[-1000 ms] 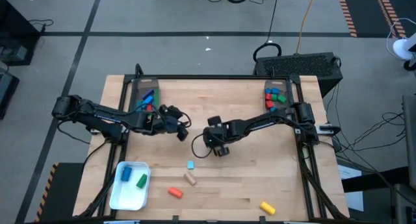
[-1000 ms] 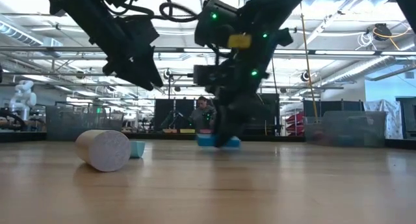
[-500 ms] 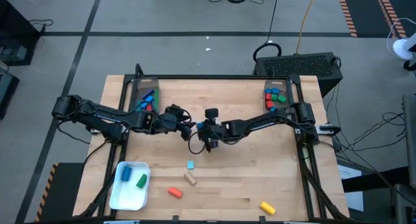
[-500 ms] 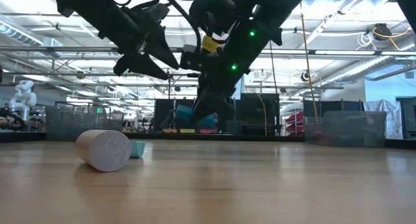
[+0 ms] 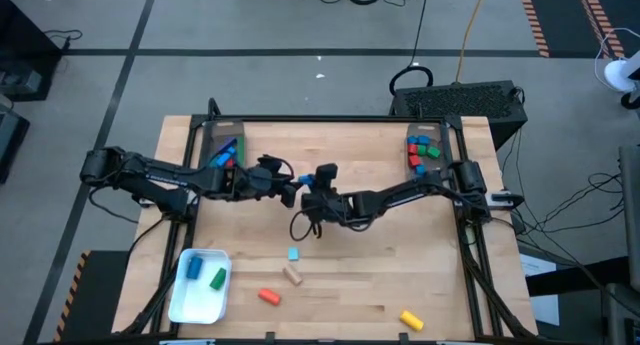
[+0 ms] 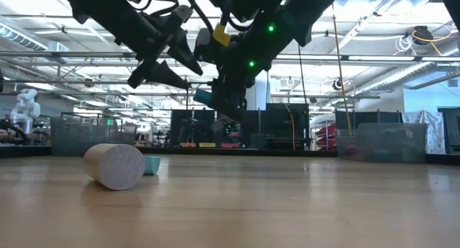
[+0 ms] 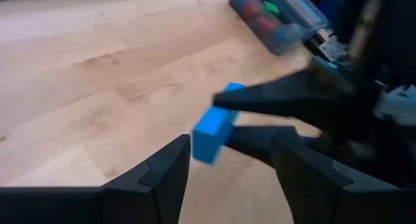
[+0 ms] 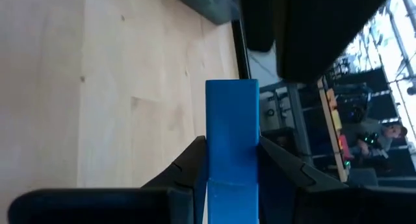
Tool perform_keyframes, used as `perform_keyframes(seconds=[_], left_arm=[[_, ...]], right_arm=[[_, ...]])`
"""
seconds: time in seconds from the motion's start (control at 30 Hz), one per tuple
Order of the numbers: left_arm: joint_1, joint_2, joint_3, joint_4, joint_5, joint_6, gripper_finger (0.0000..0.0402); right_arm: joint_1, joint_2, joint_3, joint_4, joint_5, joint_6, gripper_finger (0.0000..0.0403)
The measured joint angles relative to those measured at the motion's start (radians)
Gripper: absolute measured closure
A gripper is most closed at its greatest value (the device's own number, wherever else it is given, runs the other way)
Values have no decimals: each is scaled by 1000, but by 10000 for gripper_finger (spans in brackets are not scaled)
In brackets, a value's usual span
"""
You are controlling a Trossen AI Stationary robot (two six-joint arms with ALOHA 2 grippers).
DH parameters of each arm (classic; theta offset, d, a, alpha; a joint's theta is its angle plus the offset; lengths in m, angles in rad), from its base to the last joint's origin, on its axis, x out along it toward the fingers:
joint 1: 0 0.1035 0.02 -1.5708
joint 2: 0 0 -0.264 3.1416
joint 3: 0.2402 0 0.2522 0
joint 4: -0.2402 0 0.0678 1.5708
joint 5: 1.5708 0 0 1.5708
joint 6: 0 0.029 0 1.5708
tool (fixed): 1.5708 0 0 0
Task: Sort blocks by size
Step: Put the blue rectangular block into the left black bin
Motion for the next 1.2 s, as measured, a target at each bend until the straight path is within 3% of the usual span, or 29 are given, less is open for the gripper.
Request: perform_keyframes(seconds=[0.53, 0.63, 0.93, 1.07, 1.2], left_arm=[[9, 0, 0, -26, 11, 80, 188], [9, 0, 0, -26, 10, 87, 209], [9, 0, 0, -9, 9, 97, 320], [9, 0, 0, -3, 5, 113, 328], [9, 0, 0, 1, 1, 134, 305]], right_arm=[[22, -2, 1, 112, 5, -73, 310], [22, -2, 1, 112, 17, -80, 310], [23, -2, 1, 143, 41, -125, 309], [22, -2, 1, 152, 42, -141, 309], [23, -2, 0, 179, 39, -161, 309]])
